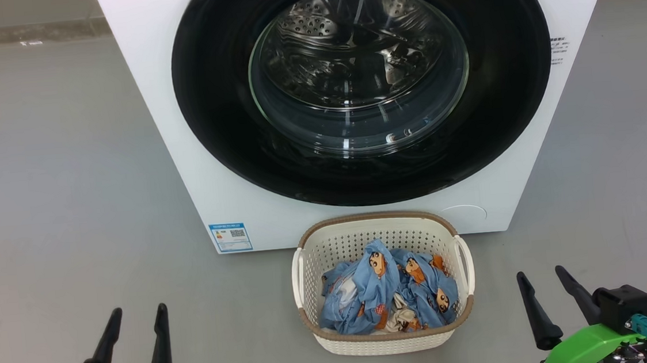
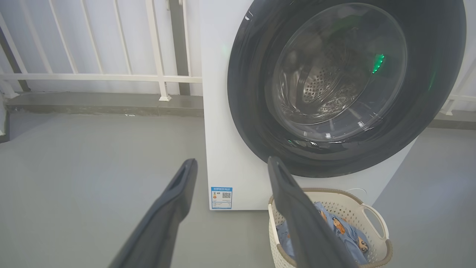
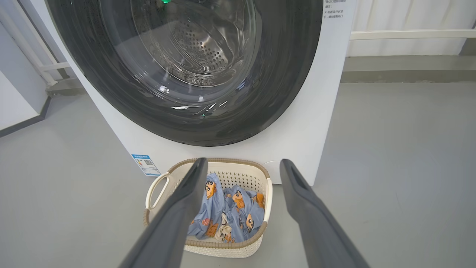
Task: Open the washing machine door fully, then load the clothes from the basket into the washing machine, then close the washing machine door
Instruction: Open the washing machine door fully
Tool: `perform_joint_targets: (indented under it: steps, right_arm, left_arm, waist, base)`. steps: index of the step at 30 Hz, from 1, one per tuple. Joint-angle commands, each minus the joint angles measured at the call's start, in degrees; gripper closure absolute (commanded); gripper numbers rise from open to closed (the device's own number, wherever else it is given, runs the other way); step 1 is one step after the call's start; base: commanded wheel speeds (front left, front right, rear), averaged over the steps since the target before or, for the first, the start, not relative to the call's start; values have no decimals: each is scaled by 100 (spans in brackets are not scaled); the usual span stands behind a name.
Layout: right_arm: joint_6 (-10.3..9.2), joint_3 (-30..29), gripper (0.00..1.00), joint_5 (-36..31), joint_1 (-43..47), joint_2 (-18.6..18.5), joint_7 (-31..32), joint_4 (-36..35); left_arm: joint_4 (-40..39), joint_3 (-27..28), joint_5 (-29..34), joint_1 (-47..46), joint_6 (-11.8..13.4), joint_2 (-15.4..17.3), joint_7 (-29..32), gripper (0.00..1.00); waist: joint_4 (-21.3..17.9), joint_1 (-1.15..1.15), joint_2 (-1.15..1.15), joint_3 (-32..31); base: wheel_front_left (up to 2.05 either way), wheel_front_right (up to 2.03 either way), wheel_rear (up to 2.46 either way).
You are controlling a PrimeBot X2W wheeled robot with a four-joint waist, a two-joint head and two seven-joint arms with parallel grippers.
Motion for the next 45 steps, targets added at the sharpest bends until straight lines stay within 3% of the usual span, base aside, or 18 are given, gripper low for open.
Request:
perform_joint_targets:
  steps: [1,26,45]
  right_arm:
    - [9,86,0,-32,-20,-25,-80,-139]
    - [9,-292,0,-115,107,125,-95,-270]
    - [9,-343,0,-139,36,171,-97,-339]
  left_arm:
    - [-97,216,33,-232,-9,96,-38,0]
    - [68,407,259,-292,-9,4,-38,0]
    - [15,432,196,-388,-9,22,-38,0]
  waist:
    - [-1,0,0,-2]
    - [-28,0,0,10]
    - [-77,0,0,159]
  base:
    - [0,0,0]
    - [6,6,-13]
    - [102,102,-204]
